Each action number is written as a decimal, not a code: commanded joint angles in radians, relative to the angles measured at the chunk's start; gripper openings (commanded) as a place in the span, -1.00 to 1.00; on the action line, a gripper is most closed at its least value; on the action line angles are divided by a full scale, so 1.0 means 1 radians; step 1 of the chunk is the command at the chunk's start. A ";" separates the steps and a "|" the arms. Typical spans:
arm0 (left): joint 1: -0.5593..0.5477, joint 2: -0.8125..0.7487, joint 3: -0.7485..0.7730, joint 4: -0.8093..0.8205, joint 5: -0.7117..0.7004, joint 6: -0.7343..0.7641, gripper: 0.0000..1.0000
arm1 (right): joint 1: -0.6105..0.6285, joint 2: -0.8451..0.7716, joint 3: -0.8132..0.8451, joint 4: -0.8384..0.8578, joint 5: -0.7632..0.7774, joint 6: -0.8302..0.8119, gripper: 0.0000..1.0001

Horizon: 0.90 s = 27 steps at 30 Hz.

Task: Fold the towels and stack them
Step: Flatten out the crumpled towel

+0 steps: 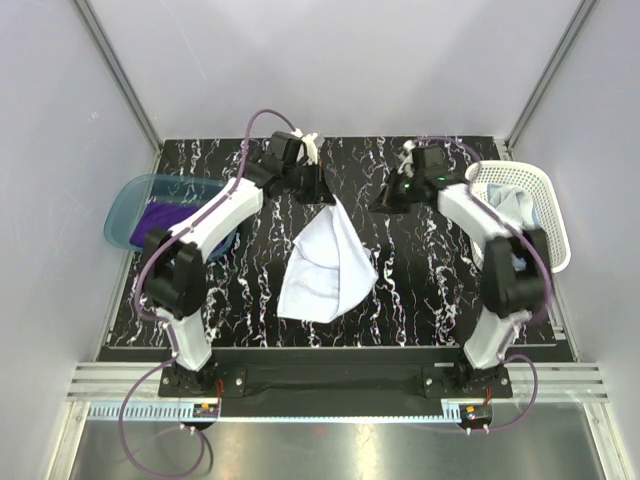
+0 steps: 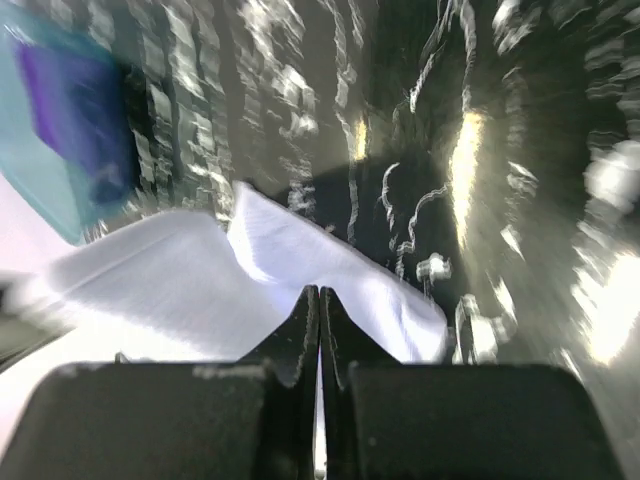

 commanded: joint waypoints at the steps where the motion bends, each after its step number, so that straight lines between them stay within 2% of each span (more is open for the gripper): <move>1: -0.020 -0.119 0.037 -0.042 0.058 -0.069 -1.00 | 0.001 -0.325 0.037 -0.205 0.173 -0.076 -1.00; 4: -0.020 -0.214 -0.047 -0.072 0.059 -0.077 -1.00 | 0.067 -0.445 0.013 -0.292 0.222 -0.068 -1.00; 7: -0.020 -0.329 -0.206 -0.112 0.028 -0.068 -1.00 | 0.087 -0.534 -0.088 -0.229 0.175 -0.034 -0.99; 9: -0.022 -0.392 -0.306 -0.149 -0.049 -0.054 -1.00 | 0.088 -0.558 -0.136 -0.184 0.174 -0.034 -0.67; 11: -0.020 -0.481 -0.439 -0.166 -0.104 -0.036 -1.00 | 0.088 -0.559 -0.187 -0.115 0.156 -0.048 -0.46; 12: -0.022 -0.507 -0.476 -0.183 -0.165 -0.037 -1.00 | 0.088 -0.527 -0.191 -0.101 0.148 -0.054 -0.26; 14: -0.020 -0.562 -0.592 -0.195 -0.232 -0.061 -1.00 | 0.090 -0.470 -0.182 -0.040 0.073 -0.085 -0.09; 15: -0.020 -0.570 -0.633 -0.198 -0.282 -0.071 -1.00 | 0.093 -0.436 -0.164 -0.018 0.044 -0.092 0.07; 17: -0.011 -0.564 -0.690 -0.195 -0.334 -0.104 -1.00 | 0.110 -0.326 -0.132 0.032 -0.019 -0.114 0.16; 20: -0.003 -0.549 -0.795 -0.140 -0.293 -0.135 -1.00 | 0.140 -0.137 -0.008 0.017 -0.046 -0.152 0.13; 22: -0.003 -0.549 -0.844 -0.112 -0.301 -0.161 -1.00 | 0.162 0.008 0.127 -0.021 -0.060 -0.203 0.01; 27: 0.009 -0.566 -0.897 -0.073 -0.325 -0.190 -1.00 | 0.246 0.272 0.432 -0.194 -0.043 -0.345 -0.06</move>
